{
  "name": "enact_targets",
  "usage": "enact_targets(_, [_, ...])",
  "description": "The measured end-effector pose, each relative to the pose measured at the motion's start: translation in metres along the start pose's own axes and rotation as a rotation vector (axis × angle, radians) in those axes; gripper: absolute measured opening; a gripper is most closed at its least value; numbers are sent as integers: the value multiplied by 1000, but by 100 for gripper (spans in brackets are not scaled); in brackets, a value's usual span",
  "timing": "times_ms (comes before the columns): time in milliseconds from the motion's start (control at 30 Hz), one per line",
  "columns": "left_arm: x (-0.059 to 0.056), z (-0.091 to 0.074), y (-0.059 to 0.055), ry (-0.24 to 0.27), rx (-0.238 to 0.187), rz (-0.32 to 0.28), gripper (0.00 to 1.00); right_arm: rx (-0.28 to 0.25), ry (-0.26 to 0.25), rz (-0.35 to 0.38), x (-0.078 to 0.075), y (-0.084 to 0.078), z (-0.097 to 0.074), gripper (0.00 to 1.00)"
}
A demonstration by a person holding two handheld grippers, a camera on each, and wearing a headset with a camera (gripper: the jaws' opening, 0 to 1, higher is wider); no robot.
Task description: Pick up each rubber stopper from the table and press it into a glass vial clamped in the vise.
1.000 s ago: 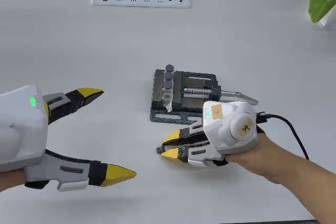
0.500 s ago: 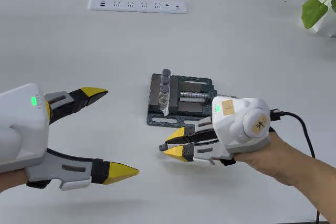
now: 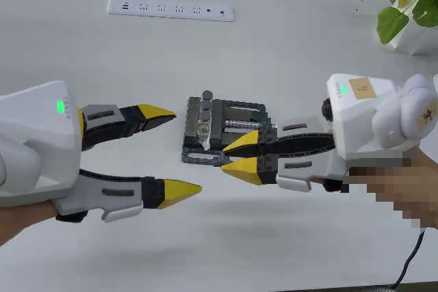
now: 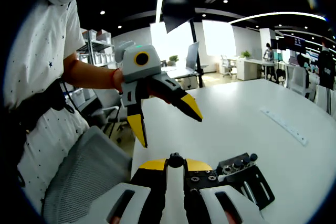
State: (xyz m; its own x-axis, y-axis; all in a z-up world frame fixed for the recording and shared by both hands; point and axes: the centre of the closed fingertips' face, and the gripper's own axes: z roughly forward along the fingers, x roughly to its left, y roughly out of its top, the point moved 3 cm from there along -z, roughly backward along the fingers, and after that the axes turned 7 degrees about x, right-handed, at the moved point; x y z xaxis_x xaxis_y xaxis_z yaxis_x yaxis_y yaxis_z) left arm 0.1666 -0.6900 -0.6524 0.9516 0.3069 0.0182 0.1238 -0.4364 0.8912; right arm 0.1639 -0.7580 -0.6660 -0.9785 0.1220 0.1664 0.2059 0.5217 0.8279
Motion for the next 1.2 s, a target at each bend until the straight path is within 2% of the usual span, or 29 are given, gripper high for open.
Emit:
enact_targets(133, [-2,-1,6,-11,-2,22,38,-38,17,20,7,13,-7,6])
enact_targets(267, [-7,-2,16,-30,-24,36,28,-79,26,44,10,22,-13,6])
enact_targets(533, [-14,-1,26,-62,-46,72,14,-98,33,47,15,30,-16,6])
enact_targets(900, [-19,0,30,-84,-49,85,6,-104,28,42,14,32,-16,6])
enact_targets(1200, [-19,-2,31,-86,-51,94,5,-105,32,35,14,34,-18,6])
